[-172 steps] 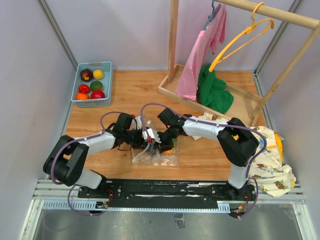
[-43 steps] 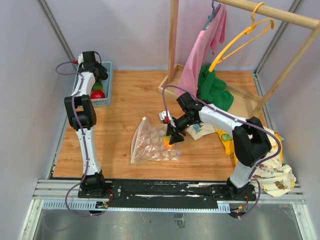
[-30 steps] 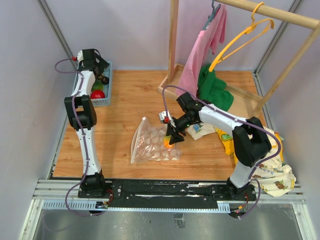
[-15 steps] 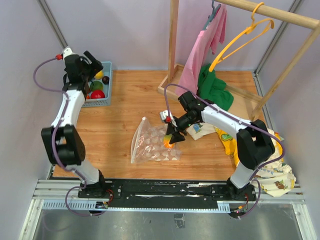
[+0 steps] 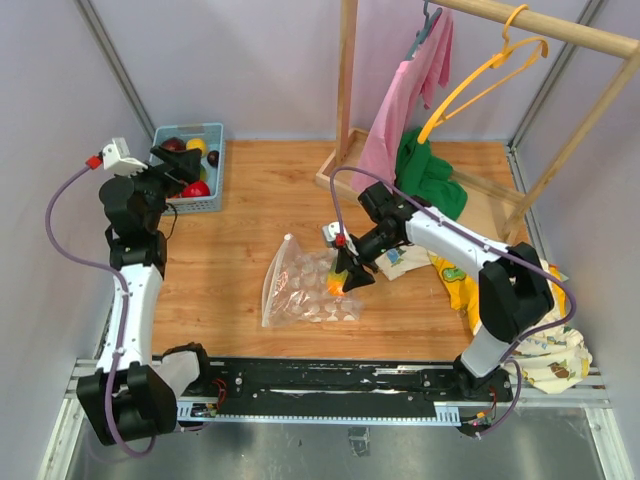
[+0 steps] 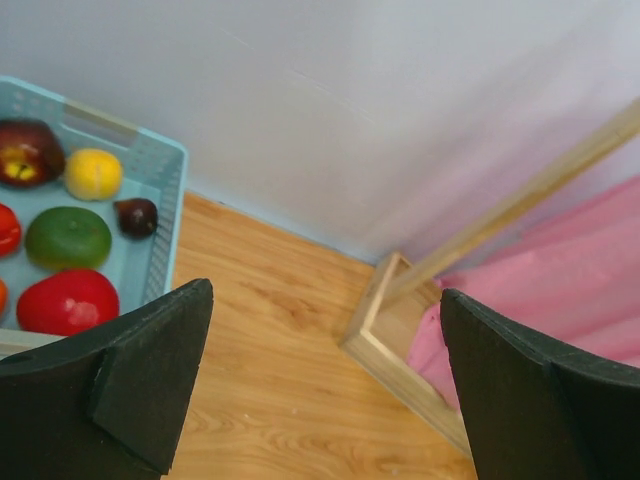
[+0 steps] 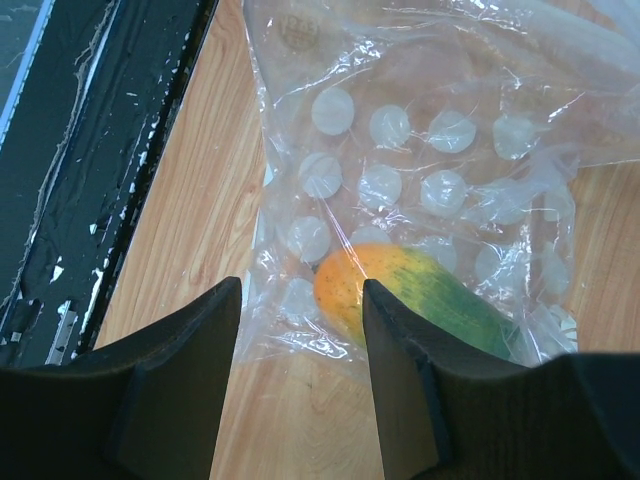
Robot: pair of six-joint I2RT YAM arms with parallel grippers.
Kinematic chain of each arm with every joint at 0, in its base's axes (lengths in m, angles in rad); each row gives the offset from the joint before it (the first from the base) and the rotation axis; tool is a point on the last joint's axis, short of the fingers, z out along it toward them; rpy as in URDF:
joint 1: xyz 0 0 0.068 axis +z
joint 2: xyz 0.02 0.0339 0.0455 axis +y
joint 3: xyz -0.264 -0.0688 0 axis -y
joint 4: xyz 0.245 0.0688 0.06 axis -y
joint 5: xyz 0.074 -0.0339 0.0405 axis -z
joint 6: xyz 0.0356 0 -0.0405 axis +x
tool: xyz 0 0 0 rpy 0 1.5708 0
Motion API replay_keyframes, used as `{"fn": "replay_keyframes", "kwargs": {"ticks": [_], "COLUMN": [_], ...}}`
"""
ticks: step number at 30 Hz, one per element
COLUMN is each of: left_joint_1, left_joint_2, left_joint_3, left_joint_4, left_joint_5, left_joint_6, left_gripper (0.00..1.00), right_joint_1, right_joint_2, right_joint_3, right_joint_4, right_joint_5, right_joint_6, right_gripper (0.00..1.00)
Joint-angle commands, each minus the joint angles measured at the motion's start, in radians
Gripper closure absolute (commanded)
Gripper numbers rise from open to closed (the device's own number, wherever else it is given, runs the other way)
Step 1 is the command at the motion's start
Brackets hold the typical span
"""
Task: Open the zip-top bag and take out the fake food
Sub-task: Place the fake vegetable in the bin, then pick up the fake fruit from the zipper food storage bag.
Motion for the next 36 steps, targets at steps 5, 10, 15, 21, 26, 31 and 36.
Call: {"fn": "replay_keyframes", "kwargs": {"ticks": [5,10,15,21,26,31,36], "left_joint_1": [0.002,0.001,0.001,0.001,0.001,0.002,-0.012], "left_joint_2": [-0.142,-0.186,-0.219,-0.236,-0.254,-0.257,-0.219], "left_joint_3": [-0.127,-0.189,-0.267,-0.333,-0.384,-0.43,-0.446], "left_joint_4": [-0.071,-0.186,-0.198,-0.227,-0.255,-0.273,-0.274], "left_joint_5": [0.221,0.28,0.332,0.396,0.446,0.456,0.47], "left_joint_6": [-0.08,-0.092,-0.136,-0.164,-0.162,-0.166,-0.165], "left_gripper": [0.02,0.03,0.06,0.09,0.13,0.19,0.23], "right_joint_1": [-0.024,-0.024,-0.027,-0.029,-0.03,-0.03,-0.031], "right_joint_2": [-0.077,-0.1,-0.105,-0.104,-0.101,-0.097,-0.087], "right_joint_3": [0.04,0.011,-0.005,-0.029,-0.05,-0.069,-0.077], "right_joint_4": [-0.106,-0.076,-0.064,-0.042,-0.017,0.015,0.04], "right_joint_5": [0.016,0.038,0.061,0.068,0.075,0.097,0.111], "right_joint_6": [-0.027,0.008,0.015,0.026,0.043,0.066,0.089], "right_gripper": [0.46,0.46,0.46,0.46,0.46,0.46,0.46]}}
